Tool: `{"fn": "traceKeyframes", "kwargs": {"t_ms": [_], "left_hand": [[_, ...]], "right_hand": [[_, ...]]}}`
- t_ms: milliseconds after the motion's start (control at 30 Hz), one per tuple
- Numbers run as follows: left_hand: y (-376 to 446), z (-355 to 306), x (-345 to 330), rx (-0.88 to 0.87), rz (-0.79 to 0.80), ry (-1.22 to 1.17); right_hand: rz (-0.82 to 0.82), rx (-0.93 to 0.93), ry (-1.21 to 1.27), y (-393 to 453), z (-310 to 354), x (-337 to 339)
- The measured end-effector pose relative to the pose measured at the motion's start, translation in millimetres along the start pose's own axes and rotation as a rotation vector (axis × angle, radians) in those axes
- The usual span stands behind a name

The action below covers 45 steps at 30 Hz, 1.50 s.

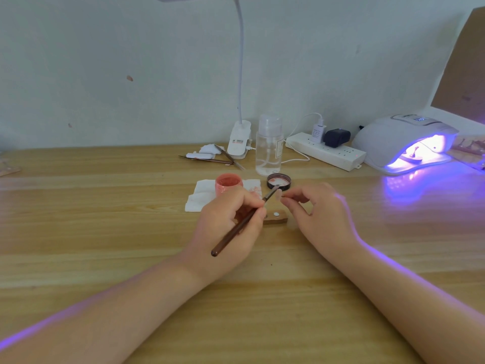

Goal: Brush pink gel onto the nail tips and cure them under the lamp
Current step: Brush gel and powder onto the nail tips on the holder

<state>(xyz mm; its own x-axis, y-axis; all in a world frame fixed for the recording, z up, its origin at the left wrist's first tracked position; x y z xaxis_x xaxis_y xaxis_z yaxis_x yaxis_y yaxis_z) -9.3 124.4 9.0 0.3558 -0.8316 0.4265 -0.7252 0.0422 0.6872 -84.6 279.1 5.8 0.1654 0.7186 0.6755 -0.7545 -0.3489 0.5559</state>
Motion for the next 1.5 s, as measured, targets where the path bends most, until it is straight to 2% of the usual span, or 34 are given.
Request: {"fn": "traceKeyframes", "kwargs": {"t_ms": [133,233,533,667,900,1000,1167,1267,1500], "left_hand": [[0.8,0.0,-0.8,-0.021,0.046,0.057],[-0.6,-0.7,-0.2,0.008,0.074,0.006],[-0.4,-0.4,2.1,0.107,-0.027,-0.112],[-0.2,4.1,0.1,0.187,-0.004,-0.123],[-0.9,2.3,1.5,0.175,0.047,-0.225],[-0.7,0.2,2.6,0.151,0.011,-0.259],[0.7,3.9,1.0,0.266,-0.059,-0.32],[1.8,5.6,-0.7,0.305,-0.032,-0.33],[-1.0,4.7,2.1,0.274,0.021,-0.331]], "right_hand": [[0.015,0.022,-0.011,0.2,2.5,0.1],[0.025,0.026,-0.012,0.2,2.7,0.2],[0.004,-0.018,0.034,0.1,0.8,1.2],[-0.004,-0.011,0.049,-0.2,2.5,1.3],[-0.009,-0.056,0.092,0.0,-1.3,0.3],[-0.014,-0.056,0.099,-0.2,-1.9,0.1],[-0.015,-0.054,0.124,-0.5,-1.2,-0.3],[-0.019,-0.043,0.134,-1.0,0.4,-0.2],[-0.03,-0.057,0.149,-0.5,-1.6,-0.3]]}}
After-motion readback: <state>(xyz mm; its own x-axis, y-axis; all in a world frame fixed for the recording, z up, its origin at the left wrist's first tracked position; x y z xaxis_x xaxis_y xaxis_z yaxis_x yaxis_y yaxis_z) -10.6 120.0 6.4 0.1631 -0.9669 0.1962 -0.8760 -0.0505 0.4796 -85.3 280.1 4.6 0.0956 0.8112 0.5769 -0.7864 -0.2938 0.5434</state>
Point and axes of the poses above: each hand's wrist, its own y-axis towards the middle knuckle, its own x-axis out of the back of the hand, z = x × y, the point moved 3 cm from there along y, towards the middle knuckle, and after that the axes turned 5 degrees about z, right-handed, at the moved point
